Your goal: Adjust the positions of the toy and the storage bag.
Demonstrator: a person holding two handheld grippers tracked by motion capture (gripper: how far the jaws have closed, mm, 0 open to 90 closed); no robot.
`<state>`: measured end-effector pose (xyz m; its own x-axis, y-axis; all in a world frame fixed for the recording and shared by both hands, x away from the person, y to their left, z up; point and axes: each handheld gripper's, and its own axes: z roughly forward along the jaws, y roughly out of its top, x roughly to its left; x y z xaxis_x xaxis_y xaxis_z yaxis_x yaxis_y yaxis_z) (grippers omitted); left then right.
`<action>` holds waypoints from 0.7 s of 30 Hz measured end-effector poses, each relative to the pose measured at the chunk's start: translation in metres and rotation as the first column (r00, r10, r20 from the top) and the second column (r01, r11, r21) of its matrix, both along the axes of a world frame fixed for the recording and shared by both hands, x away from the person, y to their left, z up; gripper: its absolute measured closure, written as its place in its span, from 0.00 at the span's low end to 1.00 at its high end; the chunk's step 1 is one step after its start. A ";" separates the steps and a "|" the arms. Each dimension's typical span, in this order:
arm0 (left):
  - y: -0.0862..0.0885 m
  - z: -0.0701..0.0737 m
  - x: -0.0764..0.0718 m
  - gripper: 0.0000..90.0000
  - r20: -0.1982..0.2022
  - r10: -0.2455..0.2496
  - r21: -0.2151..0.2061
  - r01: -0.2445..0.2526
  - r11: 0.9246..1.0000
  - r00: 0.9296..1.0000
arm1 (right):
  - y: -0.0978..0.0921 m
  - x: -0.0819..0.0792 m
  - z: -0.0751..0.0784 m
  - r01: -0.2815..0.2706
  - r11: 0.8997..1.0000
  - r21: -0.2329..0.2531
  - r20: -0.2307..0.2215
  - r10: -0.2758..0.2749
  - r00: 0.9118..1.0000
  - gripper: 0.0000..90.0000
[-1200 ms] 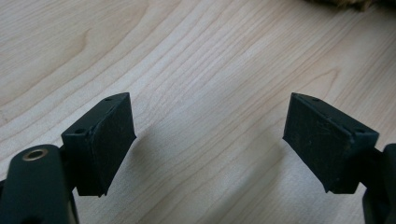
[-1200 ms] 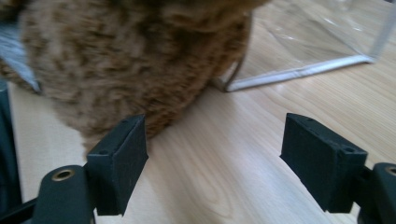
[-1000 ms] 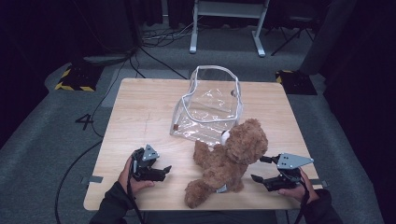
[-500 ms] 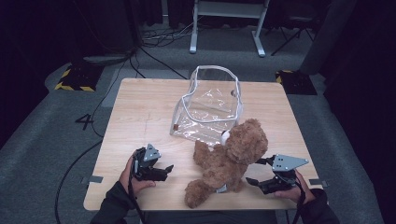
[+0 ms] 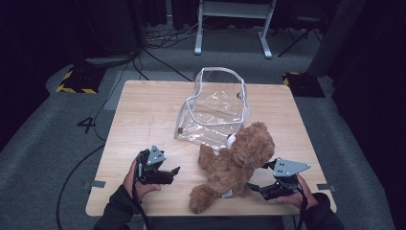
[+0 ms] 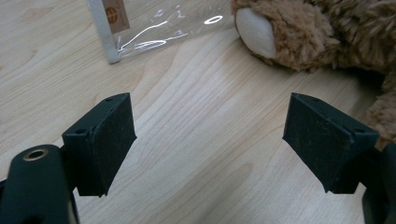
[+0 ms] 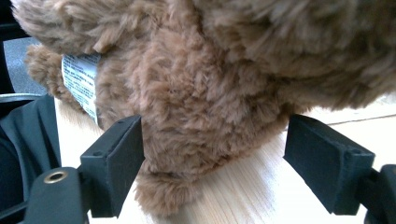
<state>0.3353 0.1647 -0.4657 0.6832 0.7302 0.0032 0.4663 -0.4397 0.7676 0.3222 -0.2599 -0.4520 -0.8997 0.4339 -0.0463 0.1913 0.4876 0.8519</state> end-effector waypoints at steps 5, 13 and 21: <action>-0.003 0.004 -0.002 0.19 0.010 -0.007 -0.007 0.007 1.000 1.000 | 0.003 -0.002 0.001 -0.008 1.000 0.007 0.006 0.008 1.000 0.23; -0.020 0.026 -0.009 0.19 0.054 -0.046 -0.051 0.048 0.998 0.998 | 0.014 -0.007 0.004 -0.012 1.000 -0.009 0.043 0.012 0.999 0.22; -0.052 0.046 -0.022 0.18 0.090 -0.122 -0.060 0.127 0.990 0.988 | 0.020 -0.010 0.007 0.011 1.000 -0.017 0.081 -0.009 0.997 0.30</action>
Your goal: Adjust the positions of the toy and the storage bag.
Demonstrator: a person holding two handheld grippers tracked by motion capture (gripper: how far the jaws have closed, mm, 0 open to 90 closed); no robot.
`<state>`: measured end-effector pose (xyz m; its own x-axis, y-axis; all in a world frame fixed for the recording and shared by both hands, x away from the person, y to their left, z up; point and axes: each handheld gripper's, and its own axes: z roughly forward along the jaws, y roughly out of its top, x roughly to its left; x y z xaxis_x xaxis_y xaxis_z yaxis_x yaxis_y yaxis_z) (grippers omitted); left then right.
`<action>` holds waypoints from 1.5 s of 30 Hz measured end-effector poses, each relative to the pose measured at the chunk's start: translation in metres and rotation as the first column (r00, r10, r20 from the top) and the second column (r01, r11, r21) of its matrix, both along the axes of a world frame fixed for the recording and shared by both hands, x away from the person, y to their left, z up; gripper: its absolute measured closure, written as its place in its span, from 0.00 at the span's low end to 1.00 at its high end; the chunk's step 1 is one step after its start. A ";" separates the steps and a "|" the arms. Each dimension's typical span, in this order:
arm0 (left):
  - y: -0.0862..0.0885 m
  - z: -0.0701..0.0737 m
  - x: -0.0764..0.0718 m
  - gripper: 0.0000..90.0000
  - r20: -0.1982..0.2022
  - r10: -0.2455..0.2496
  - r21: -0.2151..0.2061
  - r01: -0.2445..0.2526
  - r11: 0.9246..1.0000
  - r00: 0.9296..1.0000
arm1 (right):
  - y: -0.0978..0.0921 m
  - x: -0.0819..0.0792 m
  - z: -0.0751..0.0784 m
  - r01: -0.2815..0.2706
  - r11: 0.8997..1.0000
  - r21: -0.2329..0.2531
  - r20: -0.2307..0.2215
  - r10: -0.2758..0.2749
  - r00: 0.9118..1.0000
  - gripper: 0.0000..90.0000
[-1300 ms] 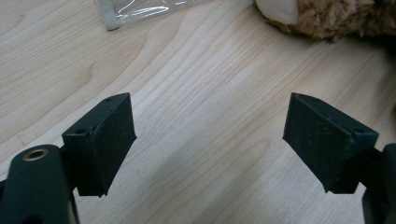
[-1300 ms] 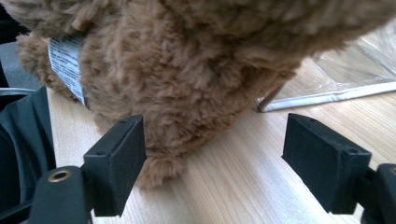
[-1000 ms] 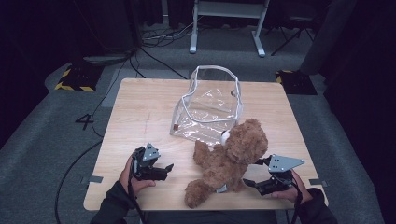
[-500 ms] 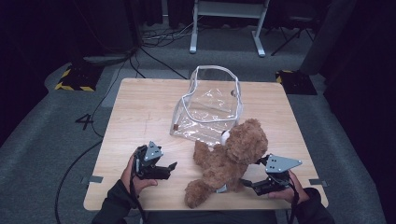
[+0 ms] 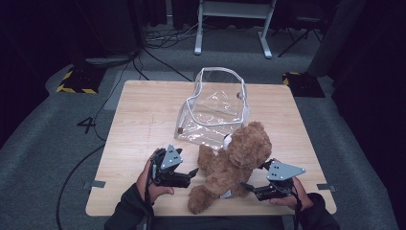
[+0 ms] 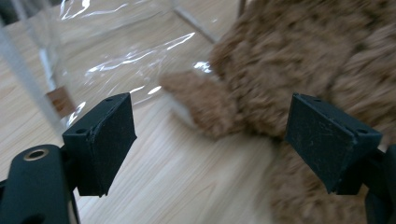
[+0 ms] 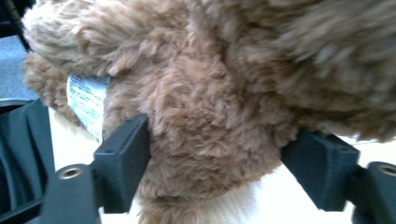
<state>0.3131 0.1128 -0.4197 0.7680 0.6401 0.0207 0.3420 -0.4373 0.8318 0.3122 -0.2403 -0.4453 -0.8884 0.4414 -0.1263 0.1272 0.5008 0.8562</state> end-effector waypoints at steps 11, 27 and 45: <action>-0.039 0.015 -0.013 0.18 -0.003 -0.095 -0.015 0.095 0.995 0.995 | 0.001 -0.002 0.002 0.012 1.000 0.011 0.029 -0.012 1.000 0.44; -0.086 0.005 -0.012 0.17 -0.092 -0.135 -0.015 0.134 0.991 0.987 | 0.006 -0.004 -0.001 -0.045 0.998 0.041 0.043 0.043 0.998 0.56; -0.089 -0.021 -0.006 0.46 -0.042 -0.073 0.058 0.075 0.996 0.996 | 0.008 -0.002 -0.011 -0.077 0.997 0.028 0.018 0.076 0.997 0.52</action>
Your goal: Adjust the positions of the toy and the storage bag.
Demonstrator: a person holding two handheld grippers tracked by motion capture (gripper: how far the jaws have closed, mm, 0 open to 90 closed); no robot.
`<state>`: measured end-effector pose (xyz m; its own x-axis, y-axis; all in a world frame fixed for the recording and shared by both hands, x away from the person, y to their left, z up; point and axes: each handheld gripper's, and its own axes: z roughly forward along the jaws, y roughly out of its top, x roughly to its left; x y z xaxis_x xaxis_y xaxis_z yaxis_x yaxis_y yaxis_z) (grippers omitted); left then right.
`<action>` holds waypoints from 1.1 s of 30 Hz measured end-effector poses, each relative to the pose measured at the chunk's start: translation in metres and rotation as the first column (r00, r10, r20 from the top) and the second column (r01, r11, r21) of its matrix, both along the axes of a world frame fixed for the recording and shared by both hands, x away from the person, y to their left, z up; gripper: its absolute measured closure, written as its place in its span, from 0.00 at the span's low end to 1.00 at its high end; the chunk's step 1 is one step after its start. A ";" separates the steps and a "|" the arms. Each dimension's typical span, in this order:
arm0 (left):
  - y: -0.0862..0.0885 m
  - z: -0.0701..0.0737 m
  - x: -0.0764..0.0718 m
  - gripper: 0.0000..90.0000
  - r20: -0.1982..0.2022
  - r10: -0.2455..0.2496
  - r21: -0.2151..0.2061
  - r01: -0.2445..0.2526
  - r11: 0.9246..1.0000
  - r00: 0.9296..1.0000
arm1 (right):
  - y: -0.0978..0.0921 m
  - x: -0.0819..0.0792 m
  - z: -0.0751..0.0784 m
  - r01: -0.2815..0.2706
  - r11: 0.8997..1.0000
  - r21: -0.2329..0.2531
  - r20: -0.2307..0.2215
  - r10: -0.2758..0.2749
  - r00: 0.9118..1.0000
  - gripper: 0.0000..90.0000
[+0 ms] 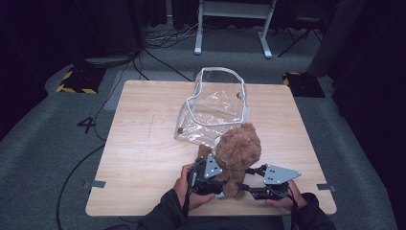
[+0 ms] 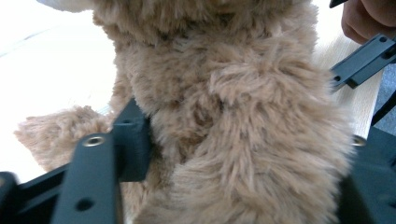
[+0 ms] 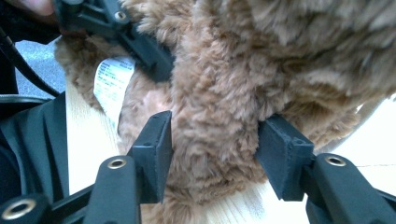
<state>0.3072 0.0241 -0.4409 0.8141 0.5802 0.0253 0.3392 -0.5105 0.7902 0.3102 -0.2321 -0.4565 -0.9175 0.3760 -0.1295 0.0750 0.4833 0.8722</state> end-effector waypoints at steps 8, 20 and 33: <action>0.009 -0.001 -0.005 0.58 0.024 -0.020 0.034 0.019 0.999 1.000 | -0.026 0.004 -0.001 0.038 0.999 -0.034 0.001 -0.038 0.999 0.34; 0.041 -0.004 -0.003 0.62 0.006 -0.012 0.048 0.012 0.999 1.000 | -0.083 0.040 -0.012 0.281 0.959 -0.032 -0.108 -0.283 0.953 0.27; 0.102 -0.010 -0.006 0.62 -0.033 0.094 -0.011 -0.094 0.996 0.995 | -0.076 0.047 0.021 0.266 0.964 0.002 -0.061 -0.265 0.962 0.36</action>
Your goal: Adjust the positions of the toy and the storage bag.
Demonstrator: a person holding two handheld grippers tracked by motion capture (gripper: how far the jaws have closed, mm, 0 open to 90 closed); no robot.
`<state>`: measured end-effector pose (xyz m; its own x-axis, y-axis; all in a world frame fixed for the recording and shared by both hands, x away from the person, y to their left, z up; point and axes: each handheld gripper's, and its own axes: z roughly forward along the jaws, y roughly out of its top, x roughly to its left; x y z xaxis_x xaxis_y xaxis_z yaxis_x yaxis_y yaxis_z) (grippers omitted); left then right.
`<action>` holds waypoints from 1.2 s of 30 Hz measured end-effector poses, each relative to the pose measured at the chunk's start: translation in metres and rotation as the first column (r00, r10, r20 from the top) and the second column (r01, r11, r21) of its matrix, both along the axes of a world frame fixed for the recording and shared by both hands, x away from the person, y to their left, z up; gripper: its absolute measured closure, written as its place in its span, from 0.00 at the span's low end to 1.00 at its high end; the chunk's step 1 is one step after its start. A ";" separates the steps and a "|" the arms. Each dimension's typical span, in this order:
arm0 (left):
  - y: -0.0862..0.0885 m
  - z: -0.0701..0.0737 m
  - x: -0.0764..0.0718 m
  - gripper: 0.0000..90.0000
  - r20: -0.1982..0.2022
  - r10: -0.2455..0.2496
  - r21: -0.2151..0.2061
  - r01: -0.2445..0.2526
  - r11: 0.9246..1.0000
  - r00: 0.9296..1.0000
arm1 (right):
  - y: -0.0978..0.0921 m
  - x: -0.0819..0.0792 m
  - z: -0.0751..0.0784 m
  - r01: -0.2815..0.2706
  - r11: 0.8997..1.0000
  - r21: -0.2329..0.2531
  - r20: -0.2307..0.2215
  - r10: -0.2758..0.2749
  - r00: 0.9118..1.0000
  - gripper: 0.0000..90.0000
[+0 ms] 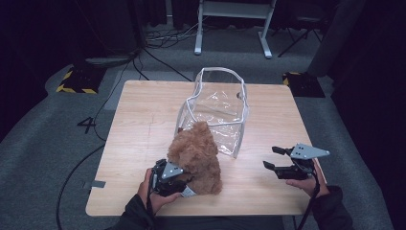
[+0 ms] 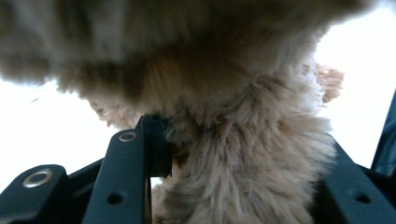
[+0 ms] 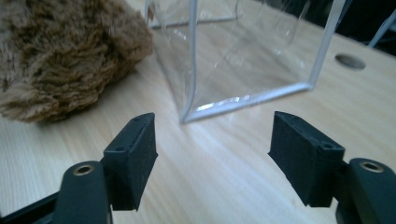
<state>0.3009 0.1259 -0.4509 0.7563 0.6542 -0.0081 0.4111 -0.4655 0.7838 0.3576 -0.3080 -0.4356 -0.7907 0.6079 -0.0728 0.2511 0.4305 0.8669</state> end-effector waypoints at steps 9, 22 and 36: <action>0.025 -0.002 0.006 0.62 0.008 0.083 -0.005 -0.083 0.997 0.997 | 0.024 0.013 0.051 -0.042 0.999 -0.020 0.120 0.044 0.992 0.42; 0.064 -0.006 0.009 0.64 -0.007 0.168 -0.031 -0.168 0.985 0.986 | 0.090 0.039 0.126 -0.175 0.982 -0.068 0.202 0.185 0.962 0.46; 0.077 -0.009 0.014 0.65 -0.017 0.180 -0.064 -0.180 0.982 0.984 | 0.144 0.078 0.105 -0.180 0.967 -0.179 0.051 0.191 0.980 0.63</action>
<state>0.3151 0.2025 -0.4602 0.6259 0.7774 -0.0624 0.4920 -0.3315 0.8050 0.4351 -0.1642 -0.3304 -0.8781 0.4247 -0.2207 0.0962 0.6083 0.7879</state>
